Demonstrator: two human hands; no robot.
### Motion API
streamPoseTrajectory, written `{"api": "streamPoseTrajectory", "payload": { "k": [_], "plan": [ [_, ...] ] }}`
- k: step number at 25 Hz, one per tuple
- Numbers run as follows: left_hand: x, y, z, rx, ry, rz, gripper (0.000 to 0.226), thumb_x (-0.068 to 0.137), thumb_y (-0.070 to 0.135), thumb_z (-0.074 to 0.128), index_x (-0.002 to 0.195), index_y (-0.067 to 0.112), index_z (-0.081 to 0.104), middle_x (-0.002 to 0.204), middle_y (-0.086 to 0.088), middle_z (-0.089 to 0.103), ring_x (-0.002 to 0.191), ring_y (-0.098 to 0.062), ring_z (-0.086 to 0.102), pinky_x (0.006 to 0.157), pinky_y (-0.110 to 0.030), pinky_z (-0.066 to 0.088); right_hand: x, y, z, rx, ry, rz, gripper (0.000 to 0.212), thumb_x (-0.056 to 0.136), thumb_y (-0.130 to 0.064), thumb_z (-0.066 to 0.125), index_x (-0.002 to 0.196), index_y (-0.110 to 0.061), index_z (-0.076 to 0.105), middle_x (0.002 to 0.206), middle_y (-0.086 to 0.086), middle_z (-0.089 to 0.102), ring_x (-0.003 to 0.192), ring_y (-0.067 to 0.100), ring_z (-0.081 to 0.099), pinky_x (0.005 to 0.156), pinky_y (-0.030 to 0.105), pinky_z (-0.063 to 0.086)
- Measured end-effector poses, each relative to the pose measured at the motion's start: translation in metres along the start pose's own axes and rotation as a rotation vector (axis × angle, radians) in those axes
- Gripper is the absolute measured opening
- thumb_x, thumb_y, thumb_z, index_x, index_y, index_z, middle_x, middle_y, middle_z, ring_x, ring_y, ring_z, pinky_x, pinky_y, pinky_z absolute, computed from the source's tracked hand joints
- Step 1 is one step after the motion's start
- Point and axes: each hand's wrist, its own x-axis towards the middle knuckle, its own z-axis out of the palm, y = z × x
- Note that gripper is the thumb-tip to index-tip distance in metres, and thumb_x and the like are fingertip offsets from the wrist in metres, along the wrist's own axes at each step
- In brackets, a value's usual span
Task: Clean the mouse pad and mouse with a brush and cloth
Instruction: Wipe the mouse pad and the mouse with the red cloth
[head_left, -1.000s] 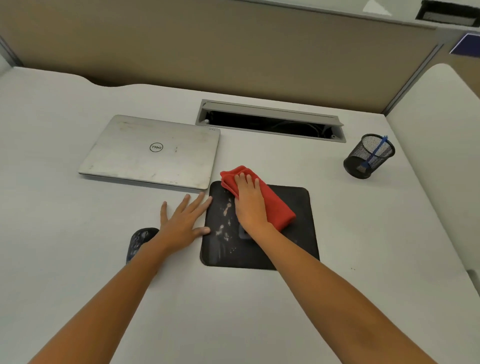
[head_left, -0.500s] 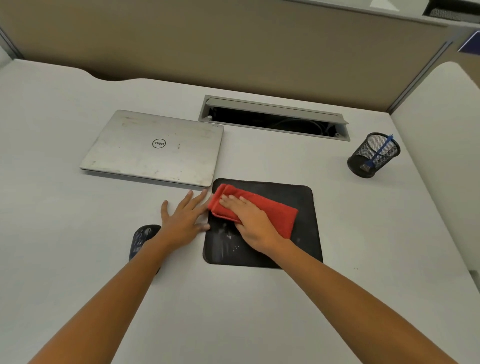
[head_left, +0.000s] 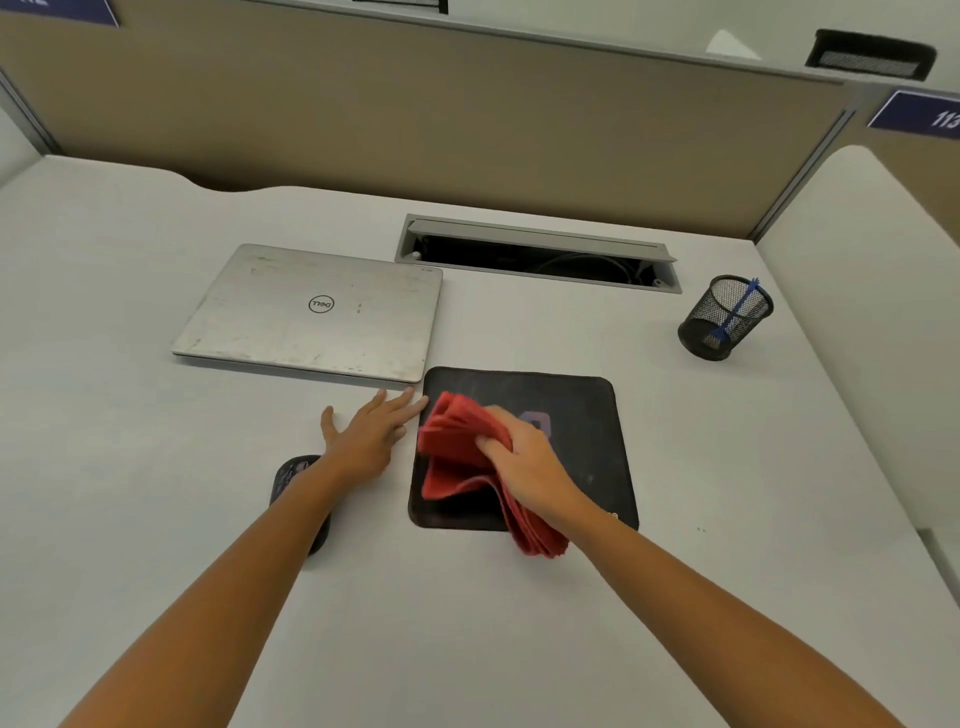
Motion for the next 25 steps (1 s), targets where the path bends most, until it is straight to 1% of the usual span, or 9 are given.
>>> {"api": "streamPoseTrajectory", "payload": {
  "k": [2,3,4,6,7,9,13,17,25],
  "plan": [
    [0.001,0.001,0.001,-0.017,0.005,0.001,0.048,0.106,0.029,0.02,0.148,0.049,0.01,0.16,0.019,0.006,0.149,-0.014,0.001,0.109,-0.063,-0.005,0.014,-0.008,0.001,0.003,0.326,0.043,0.03,0.098,-0.022,0.044,0.125,-0.031,0.052,0.111,-0.009,0.064,0.098,0.009,0.062,0.083,0.014,0.048],
    [0.0,0.001,0.002,-0.027,0.007,0.0,0.048,0.106,0.03,0.02,0.149,0.048,0.01,0.16,0.018,0.006,0.15,-0.015,0.001,0.109,-0.063,-0.006,0.024,-0.008,0.001,-0.068,0.343,0.051,0.031,0.098,-0.025,0.046,0.129,-0.029,0.049,0.118,-0.005,0.063,0.102,0.012,0.061,0.088,0.022,0.049],
    [0.0,0.002,0.003,-0.026,0.008,0.0,0.048,0.106,0.029,0.02,0.149,0.047,0.009,0.161,0.017,0.005,0.15,-0.015,0.0,0.109,-0.063,-0.006,0.035,-0.007,0.002,-0.226,0.257,0.054,0.037,0.096,-0.032,0.047,0.133,-0.028,0.046,0.131,-0.001,0.056,0.115,0.018,0.056,0.099,0.035,0.046],
    [0.001,0.001,0.004,0.009,0.008,-0.001,0.05,0.105,0.028,0.02,0.15,0.044,0.004,0.161,0.017,0.002,0.15,-0.016,0.0,0.109,-0.065,-0.007,0.052,-0.002,0.009,-0.573,-0.042,0.068,0.061,0.093,-0.057,0.038,0.146,-0.029,0.027,0.157,0.003,0.021,0.144,0.027,0.021,0.117,0.051,0.017],
    [0.001,0.0,0.005,0.031,0.009,0.0,0.051,0.105,0.028,0.02,0.15,0.043,0.002,0.161,0.017,0.0,0.15,-0.016,0.0,0.109,-0.066,-0.007,0.057,0.002,0.014,-0.668,-0.136,0.058,0.069,0.092,-0.065,0.028,0.15,-0.03,0.014,0.161,0.001,0.003,0.148,0.027,0.002,0.119,0.052,0.003],
    [0.002,0.0,0.006,0.05,0.011,0.004,0.051,0.106,0.028,0.02,0.15,0.042,-0.001,0.161,0.017,-0.002,0.15,-0.015,-0.002,0.107,-0.068,-0.01,0.062,0.013,0.022,-0.757,-0.134,-0.011,0.069,0.093,-0.064,0.013,0.151,-0.03,-0.004,0.16,0.002,-0.013,0.147,0.026,-0.013,0.117,0.051,-0.007],
    [0.0,-0.002,0.008,0.046,0.035,0.019,0.051,0.105,0.027,0.021,0.15,0.045,0.005,0.161,0.019,-0.001,0.149,-0.014,-0.003,0.104,-0.068,-0.016,0.046,0.027,0.035,-0.928,-0.027,-0.203,0.06,0.1,-0.048,0.017,0.152,-0.024,-0.001,0.161,0.003,-0.003,0.148,0.023,-0.003,0.121,0.043,0.001],
    [-0.003,-0.002,0.01,0.09,0.082,0.037,0.056,0.105,0.021,0.022,0.15,0.046,0.001,0.161,0.018,-0.001,0.149,-0.012,-0.003,0.105,-0.068,-0.016,0.008,0.028,0.039,-0.907,-0.116,-0.356,0.058,0.1,-0.045,0.022,0.152,-0.024,0.007,0.161,0.0,0.003,0.148,0.018,-0.001,0.121,0.037,0.001],
    [-0.004,-0.001,0.011,0.048,0.11,0.044,0.05,0.105,0.024,0.019,0.149,0.047,0.009,0.16,0.019,0.007,0.149,-0.01,0.0,0.106,-0.065,-0.015,-0.027,0.034,0.032,-0.859,-0.265,-0.43,0.055,0.101,-0.048,0.014,0.151,-0.033,-0.004,0.16,-0.013,-0.006,0.145,0.002,-0.012,0.118,0.027,-0.006]
  ]
}}
